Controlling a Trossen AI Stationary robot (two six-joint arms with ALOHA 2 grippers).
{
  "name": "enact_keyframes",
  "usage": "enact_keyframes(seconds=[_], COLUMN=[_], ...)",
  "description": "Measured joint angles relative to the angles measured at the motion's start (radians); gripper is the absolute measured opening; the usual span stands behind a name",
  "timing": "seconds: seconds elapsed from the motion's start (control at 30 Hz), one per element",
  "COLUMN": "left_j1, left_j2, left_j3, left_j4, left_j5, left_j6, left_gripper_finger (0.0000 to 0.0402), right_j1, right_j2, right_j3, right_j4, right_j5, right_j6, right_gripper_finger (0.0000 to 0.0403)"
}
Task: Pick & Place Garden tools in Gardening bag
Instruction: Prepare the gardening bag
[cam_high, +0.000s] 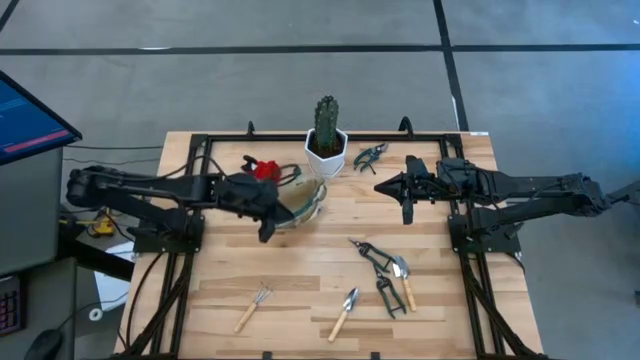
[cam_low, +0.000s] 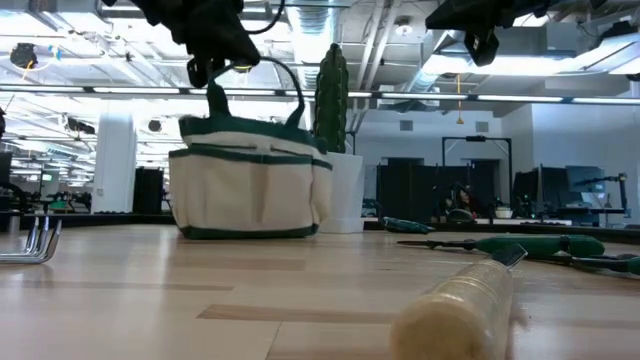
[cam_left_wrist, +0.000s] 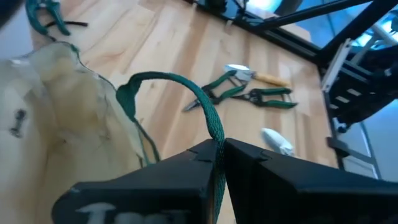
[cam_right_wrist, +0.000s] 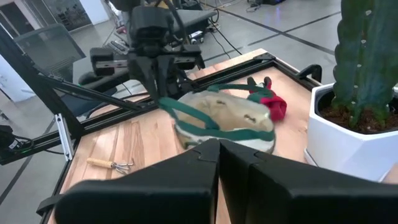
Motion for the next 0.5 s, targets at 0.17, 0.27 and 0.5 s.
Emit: enact_keyframes(seconds=[0.17,0.27,0.5], left_j1=[-0.003,-0.003,-0.003], left_j2=[-0.003,-0.003,-0.003], left_j3=[0.000,0.000,0.000], left_j4=[0.004,0.005,0.006], left_j5=[-0.003,-0.004,-0.007], left_j6=[-0.026,-0.026,-0.041], left_gripper_finger=[0.0003,0.0003,0.0003], right_j1=[0.000,0.000,0.000], right_j2=[0.000,0.000,0.000], right_j3=[0.000,0.000,0.000], right_j4=[-0.002,-0.002,-0.009], right_j5=[0.000,0.000,0.000], right_j6=[0.000,0.000,0.000], right_gripper_finger=[0.0000,0.0000,0.0000])
